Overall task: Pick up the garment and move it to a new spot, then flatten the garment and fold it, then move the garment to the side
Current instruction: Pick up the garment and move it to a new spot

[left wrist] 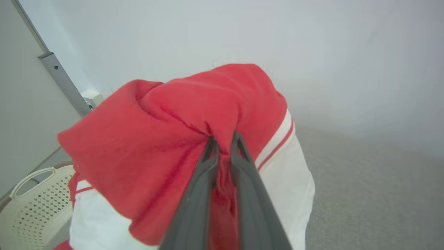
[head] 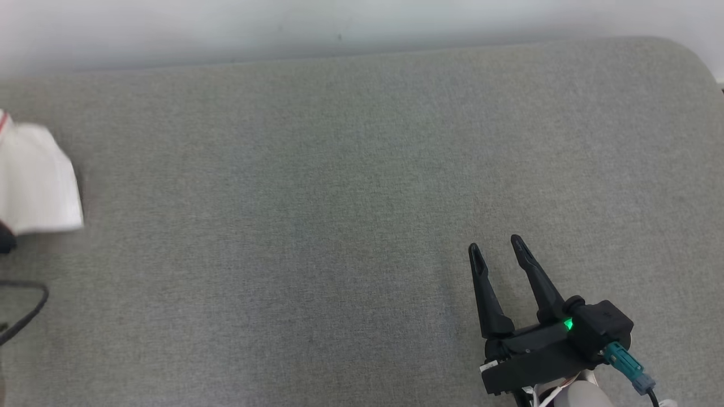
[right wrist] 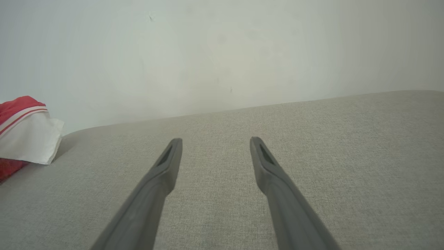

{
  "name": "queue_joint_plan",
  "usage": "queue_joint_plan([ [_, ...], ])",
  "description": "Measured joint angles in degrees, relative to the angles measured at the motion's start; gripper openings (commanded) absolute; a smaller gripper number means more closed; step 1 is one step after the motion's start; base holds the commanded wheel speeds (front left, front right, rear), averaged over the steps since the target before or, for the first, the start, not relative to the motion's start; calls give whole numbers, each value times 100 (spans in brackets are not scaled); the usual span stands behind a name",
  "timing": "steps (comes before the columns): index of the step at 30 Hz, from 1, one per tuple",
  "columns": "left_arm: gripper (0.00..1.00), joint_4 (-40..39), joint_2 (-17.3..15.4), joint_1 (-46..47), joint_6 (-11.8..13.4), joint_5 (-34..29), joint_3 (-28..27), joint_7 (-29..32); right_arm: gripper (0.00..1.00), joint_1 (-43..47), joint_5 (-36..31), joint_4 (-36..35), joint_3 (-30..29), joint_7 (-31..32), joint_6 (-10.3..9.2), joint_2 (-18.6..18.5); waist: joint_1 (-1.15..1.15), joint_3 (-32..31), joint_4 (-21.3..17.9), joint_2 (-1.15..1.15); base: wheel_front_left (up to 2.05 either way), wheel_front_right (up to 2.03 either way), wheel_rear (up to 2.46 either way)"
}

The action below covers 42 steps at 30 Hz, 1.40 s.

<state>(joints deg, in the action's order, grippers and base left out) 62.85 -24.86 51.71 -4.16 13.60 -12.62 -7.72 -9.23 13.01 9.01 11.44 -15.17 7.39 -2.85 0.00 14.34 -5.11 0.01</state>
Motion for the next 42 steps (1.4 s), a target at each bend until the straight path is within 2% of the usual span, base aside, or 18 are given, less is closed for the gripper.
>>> queue_joint_plan([
  [3,0,-344,163,97,-92,-33,165,-315,100,8,22,5,-30,0,0,-1,0,-94,43,0,0,0,0],
  [10,0,-1417,847,224,-182,-134,624,-558,100,122,71,30,-70,1,0,-1,0,-227,-76,0,0,0,0],
  [18,0,-2833,1770,73,-238,-149,1291,-261,100,213,175,77,-116,1,0,-1,0,-304,-484,0,0,0,0],
  [22,0,-3554,2053,-46,-245,-89,1739,-4,100,220,213,82,-148,0,0,-1,0,-315,-725,0,0,0,0],
  [27,0,-4261,2184,-182,-224,151,2348,289,100,220,258,96,-198,0,0,-2,0,-287,-958,-1,0,0,0],
  [32,0,-4607,2202,-539,65,543,2831,420,100,220,277,113,-210,0,0,-1,0,-231,-1038,-1,0,0,0],
  [36,0,-4485,2202,-1127,267,659,2916,425,100,222,312,142,-210,0,0,-1,0,-221,-1040,-1,0,0,0],
  [42,0,-3846,2093,-2113,318,801,2882,277,100,225,310,237,-186,0,0,-1,0,-233,-1025,-1,0,0,0],
])
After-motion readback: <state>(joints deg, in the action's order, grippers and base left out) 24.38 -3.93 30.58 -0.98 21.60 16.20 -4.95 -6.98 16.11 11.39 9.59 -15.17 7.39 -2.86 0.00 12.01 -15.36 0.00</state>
